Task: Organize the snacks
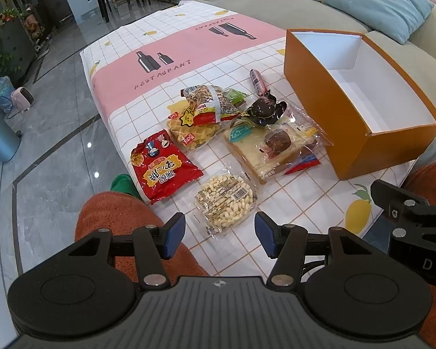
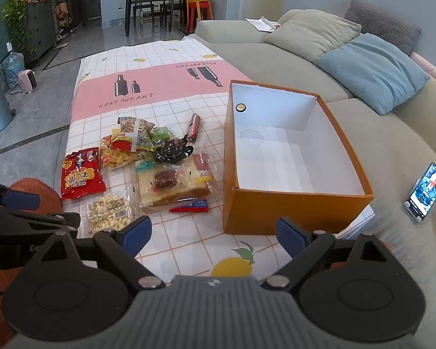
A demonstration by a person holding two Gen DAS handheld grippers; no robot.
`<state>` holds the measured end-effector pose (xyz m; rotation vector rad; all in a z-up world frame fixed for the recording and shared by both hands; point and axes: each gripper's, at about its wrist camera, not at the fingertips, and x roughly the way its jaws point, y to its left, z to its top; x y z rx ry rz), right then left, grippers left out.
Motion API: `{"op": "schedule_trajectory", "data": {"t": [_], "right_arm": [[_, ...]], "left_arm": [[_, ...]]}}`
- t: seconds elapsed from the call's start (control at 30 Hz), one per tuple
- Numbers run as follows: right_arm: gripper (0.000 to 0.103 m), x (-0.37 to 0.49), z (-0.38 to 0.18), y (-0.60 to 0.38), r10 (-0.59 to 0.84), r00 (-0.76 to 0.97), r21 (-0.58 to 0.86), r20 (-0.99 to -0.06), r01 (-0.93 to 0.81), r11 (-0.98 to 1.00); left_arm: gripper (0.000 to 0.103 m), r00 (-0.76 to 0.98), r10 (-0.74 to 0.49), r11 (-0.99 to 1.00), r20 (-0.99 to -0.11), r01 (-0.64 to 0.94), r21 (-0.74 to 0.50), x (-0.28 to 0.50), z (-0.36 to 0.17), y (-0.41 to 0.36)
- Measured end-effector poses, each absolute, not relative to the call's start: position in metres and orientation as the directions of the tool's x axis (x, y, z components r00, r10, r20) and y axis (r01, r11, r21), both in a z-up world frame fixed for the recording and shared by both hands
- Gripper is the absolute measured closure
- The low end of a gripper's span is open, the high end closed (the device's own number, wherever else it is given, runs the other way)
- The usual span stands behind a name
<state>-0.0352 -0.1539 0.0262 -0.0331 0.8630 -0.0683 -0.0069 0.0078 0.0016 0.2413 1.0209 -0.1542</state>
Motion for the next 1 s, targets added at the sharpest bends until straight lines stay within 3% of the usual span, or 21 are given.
{"op": "schedule_trajectory", "data": {"t": [0.33,0.6,0.73,1.0], "right_arm": [[0.013,-0.031,0.023,-0.153,-0.052,0.643,-0.045,-0.764,0.028,0.999],[0.038,-0.015,0.010,-0.163,0.127,0.625,0.121,-0.770,-0.053,0.991],[0.049,0.002,-0.001,-0.154,0.162,0.591,0.119,-0.791,-0.111,0.987],[0.049,0.037,-0.027,-0.133,0.215,0.537,0.098,-0.816,-0.238,0.966]], "left_arm": [[0.037,0.505,-0.022,0.964,-0.863,0.240,0.116,-0.003,0.001,0.010],[0.037,0.408,-0.092,0.979,-0.908,0.205,-0.007,0.025,-0.011,0.031],[0.037,0.368,-0.093,0.980,-0.925,0.196,-0.021,0.037,-0.023,0.039],[0.037,0.300,-0.173,0.980,-0.938,0.146,-0.134,0.067,-0.048,0.048]]}}
